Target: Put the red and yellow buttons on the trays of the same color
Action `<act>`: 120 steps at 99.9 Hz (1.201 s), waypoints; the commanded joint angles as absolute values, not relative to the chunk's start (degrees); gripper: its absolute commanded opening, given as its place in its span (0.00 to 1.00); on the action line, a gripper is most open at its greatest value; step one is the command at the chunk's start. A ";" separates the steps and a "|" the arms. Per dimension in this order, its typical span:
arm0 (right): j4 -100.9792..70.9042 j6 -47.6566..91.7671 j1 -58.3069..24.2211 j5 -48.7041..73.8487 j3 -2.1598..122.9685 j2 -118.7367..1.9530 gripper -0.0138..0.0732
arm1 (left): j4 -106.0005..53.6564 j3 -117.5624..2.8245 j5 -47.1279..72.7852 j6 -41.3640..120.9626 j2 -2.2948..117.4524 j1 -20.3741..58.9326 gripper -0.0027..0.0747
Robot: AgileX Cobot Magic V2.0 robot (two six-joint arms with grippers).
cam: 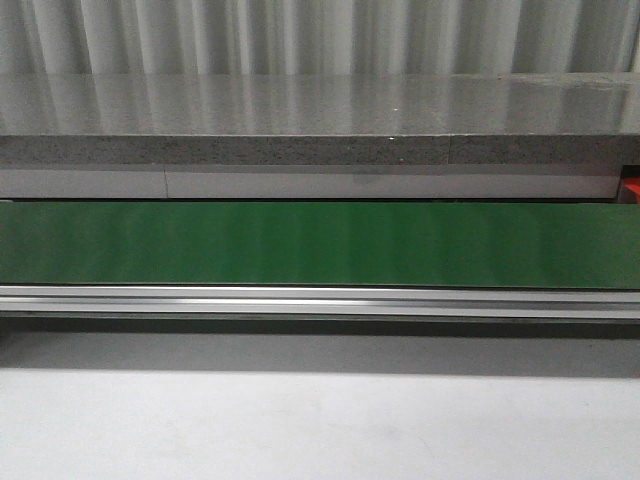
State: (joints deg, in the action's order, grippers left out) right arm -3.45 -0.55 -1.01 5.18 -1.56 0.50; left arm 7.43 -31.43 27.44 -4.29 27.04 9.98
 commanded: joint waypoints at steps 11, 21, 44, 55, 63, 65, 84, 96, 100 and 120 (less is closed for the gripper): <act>-3.57 -0.49 -0.71 0.40 -0.49 1.53 0.08 | 6.84 -29.89 14.57 -4.64 27.12 10.52 0.01; -3.57 -0.49 -0.71 0.40 -0.49 1.53 0.08 | 6.21 -26.45 8.34 -4.71 25.66 10.52 0.01; -3.57 -0.49 -0.71 0.40 -0.49 1.53 0.08 | 5.89 -15.61 -2.02 -4.84 16.43 10.52 0.01; -3.57 -0.49 -0.71 0.40 -0.49 1.53 0.08 | 5.89 -10.25 -1.91 -6.22 10.16 10.52 0.01; -3.57 -0.49 -0.71 0.40 -0.49 1.53 0.08 | 5.89 -6.62 -1.91 -7.41 5.46 10.41 0.01; -3.57 -0.49 -0.71 0.40 -0.49 1.53 0.08 | 5.89 -5.68 -1.91 -7.42 4.68 10.29 0.01; -3.57 -0.49 -0.71 0.40 -0.49 1.53 0.08 | 5.25 0.81 -2.92 -7.84 -2.27 8.39 0.01; -3.57 -0.49 -0.71 0.45 -0.49 1.47 0.08 | 4.81 2.54 -3.30 -7.84 -1.96 6.71 0.01; -3.57 -0.49 -0.71 0.50 -0.49 1.47 0.08 | 4.81 2.54 -2.79 -7.84 -1.96 6.23 0.01; -3.57 -0.49 -0.71 0.50 -0.49 1.47 0.08 | 4.81 2.54 -3.31 -7.84 -1.96 5.29 0.01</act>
